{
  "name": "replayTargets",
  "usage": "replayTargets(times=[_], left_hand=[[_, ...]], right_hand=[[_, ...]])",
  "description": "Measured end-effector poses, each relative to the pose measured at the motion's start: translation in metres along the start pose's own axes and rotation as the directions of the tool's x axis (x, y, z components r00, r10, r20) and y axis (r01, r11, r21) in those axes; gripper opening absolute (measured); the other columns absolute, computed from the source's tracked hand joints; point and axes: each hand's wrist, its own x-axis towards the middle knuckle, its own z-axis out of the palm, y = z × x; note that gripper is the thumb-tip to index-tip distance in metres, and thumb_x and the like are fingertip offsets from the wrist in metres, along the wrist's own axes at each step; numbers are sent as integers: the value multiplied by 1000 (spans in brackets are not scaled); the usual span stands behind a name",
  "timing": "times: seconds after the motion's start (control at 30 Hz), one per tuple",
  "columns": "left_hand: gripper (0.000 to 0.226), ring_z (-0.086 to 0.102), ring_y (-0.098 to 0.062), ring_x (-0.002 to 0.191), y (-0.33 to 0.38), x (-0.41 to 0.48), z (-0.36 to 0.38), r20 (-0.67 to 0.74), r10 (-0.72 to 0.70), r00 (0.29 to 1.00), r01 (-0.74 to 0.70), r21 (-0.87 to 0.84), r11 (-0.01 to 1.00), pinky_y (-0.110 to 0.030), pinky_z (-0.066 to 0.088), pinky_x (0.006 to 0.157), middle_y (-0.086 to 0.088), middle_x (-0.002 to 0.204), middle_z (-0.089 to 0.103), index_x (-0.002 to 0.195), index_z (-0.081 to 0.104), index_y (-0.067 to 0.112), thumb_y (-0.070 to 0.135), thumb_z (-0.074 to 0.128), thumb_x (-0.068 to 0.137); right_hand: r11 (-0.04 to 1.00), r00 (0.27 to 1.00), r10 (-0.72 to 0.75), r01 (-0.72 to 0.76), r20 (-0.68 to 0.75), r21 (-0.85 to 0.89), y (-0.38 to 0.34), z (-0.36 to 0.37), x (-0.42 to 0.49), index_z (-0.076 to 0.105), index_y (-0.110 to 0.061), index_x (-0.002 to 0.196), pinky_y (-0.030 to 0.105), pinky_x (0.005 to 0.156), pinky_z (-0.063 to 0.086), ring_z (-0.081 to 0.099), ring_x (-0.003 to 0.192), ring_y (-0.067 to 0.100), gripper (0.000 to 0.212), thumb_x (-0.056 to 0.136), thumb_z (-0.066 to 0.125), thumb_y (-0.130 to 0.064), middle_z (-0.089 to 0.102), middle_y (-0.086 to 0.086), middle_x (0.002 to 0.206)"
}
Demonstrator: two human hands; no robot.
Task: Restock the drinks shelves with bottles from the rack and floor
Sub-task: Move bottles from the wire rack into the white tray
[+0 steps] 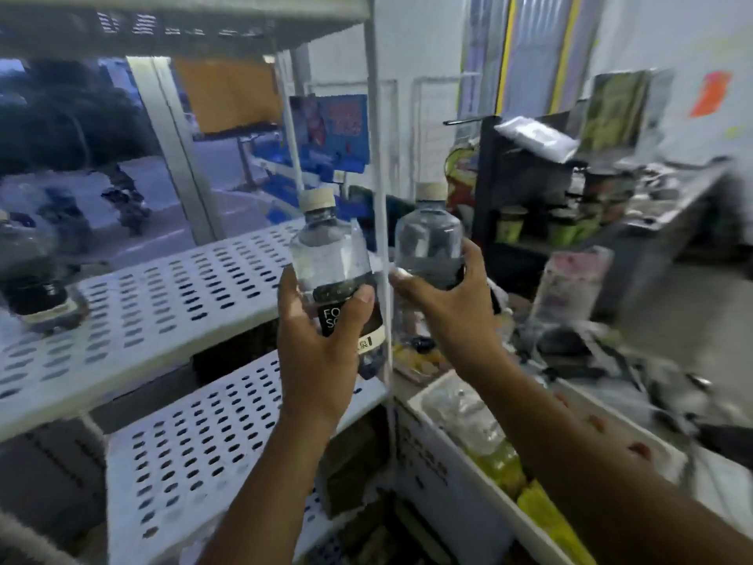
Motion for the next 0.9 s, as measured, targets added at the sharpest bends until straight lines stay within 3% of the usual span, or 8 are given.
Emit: replayTargets(times=[0.1,0.33,0.47,0.57,0.63,0.7,0.77,0.9], left_hand=[[57,66,-1,102,-7,-25,63,132,-51,990,55,-21,998,-21,56,75,24,115,64,133,47,36,44,70,82],[84,56,-3,115,-50,-82,176,485,-280,828,205,202,958,-29,51,95,10,137,55,140,39,37,68,67,67],[96,48,-24,129,-93,-103,206,623,-376,686,-5,520,854,-51,39,106,1,142,51,145,34,30,77,60,65],[99,45,-30,130,-130,-111,220,659,-484,575,-242,702,669,-50,30,105,-8,144,47,149,27,24,80,55,72],[104,40,-32,135,-152,-118,225,664,-546,511,-330,738,589,-52,28,105,-10,150,40,153,20,22,81,52,73],[104,36,-34,137,-170,-124,230,669,-584,460,-345,741,577,-53,27,107,-12,153,36,153,17,22,80,52,75],[101,32,-37,138,-183,-129,233,673,-616,409,-325,738,591,-53,25,110,-16,152,34,153,13,21,77,51,78],[94,28,-39,133,-197,-140,231,723,-577,379,-372,690,621,-51,25,108,-20,147,27,152,1,20,71,45,86]], right_hand=[[997,986,19,-31,-168,-74,-2,-85,-12,50,-34,125,18,71,57,70,93,2,70,67,85,-49,70,-21,104],[937,842,133,-279,-522,-211,21,-239,-63,54,-25,123,29,68,60,72,87,7,74,61,84,-52,72,-11,98],[795,706,302,-558,-641,-239,54,-270,-95,49,-32,129,38,77,60,70,96,15,89,53,76,-70,69,-13,102],[711,592,405,-683,-697,-168,82,-264,-108,38,-25,140,45,83,58,65,104,21,104,52,71,-70,62,-6,113],[637,518,436,-755,-736,-155,99,-255,-114,40,-24,135,39,73,56,62,91,13,96,57,68,-72,58,-12,104],[558,458,451,-814,-766,-159,114,-248,-118,40,-22,136,36,74,51,60,88,10,93,63,66,-73,62,-8,112],[487,394,464,-862,-793,-143,127,-243,-117,34,-20,145,39,85,50,61,108,24,97,69,63,-72,60,1,130],[352,281,399,-926,-873,-137,140,-232,-111,32,-15,147,44,89,46,54,120,34,90,78,58,-67,58,8,133]])
